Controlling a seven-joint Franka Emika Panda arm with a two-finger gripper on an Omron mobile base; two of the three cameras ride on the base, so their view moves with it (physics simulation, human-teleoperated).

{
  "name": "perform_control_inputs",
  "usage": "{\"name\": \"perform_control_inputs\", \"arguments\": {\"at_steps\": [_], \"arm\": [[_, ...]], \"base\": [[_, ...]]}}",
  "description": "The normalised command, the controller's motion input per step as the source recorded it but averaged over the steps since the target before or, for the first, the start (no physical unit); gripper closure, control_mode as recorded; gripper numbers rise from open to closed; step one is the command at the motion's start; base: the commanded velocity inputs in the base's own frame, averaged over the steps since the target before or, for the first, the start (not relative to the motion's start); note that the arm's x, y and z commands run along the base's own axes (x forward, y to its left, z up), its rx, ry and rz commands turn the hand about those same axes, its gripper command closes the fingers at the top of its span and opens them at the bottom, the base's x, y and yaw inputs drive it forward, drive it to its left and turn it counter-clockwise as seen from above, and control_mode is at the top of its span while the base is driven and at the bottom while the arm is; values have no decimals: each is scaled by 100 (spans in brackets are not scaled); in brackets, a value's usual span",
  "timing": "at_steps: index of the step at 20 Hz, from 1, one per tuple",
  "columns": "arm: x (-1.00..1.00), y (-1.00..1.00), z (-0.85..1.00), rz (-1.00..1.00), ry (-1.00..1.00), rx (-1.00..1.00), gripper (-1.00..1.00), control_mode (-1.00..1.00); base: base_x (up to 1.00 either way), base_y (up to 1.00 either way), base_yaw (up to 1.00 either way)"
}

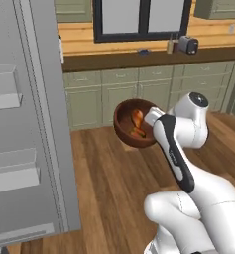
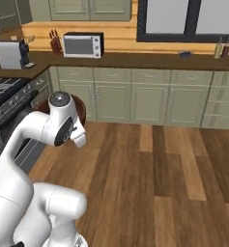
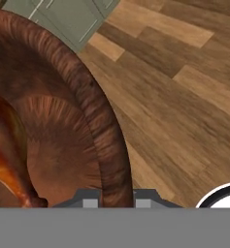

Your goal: Pick the chicken drumstick and bell pepper from their plates and place them in the bowl. Then put the bowl in the fridge.

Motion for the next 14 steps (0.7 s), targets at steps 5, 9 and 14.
{"name": "perform_control_inputs", "arguments": {"at_steps": [5, 9, 14], "arm": [[0, 0, 0, 0, 0, 0, 100, 100], [0, 0, 0, 0, 0, 0, 100, 100], [0, 0, 0, 0, 0, 0, 100, 100]], "base": [[12, 0, 23], [-60, 0, 31], [-93, -18, 25]]}}
